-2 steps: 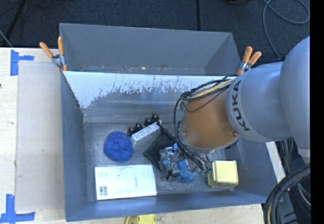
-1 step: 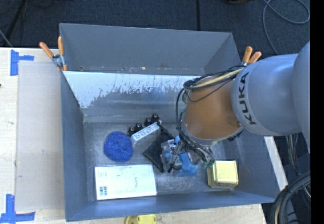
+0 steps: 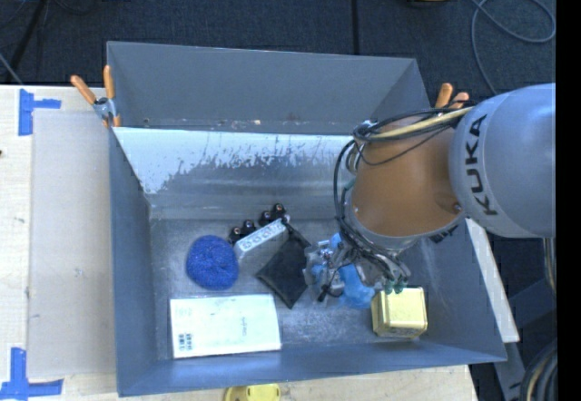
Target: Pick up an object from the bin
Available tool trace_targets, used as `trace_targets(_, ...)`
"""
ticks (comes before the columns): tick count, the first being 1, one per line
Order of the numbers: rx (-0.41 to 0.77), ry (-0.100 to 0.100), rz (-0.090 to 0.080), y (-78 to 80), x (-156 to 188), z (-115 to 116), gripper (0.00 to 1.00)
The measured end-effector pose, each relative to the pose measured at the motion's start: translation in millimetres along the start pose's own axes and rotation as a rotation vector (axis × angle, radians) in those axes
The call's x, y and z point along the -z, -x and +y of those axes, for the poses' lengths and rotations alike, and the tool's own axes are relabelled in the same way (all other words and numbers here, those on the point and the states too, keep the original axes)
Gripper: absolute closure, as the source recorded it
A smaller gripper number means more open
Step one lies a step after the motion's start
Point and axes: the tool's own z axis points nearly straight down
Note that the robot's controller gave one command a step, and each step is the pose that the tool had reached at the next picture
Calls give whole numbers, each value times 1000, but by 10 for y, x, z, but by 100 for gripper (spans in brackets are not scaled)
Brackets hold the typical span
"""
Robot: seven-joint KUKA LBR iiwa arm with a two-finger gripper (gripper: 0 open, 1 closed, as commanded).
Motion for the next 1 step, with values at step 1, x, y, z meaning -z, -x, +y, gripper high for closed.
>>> trace_targets(1,16,-3,-19,49,-146,-191,100)
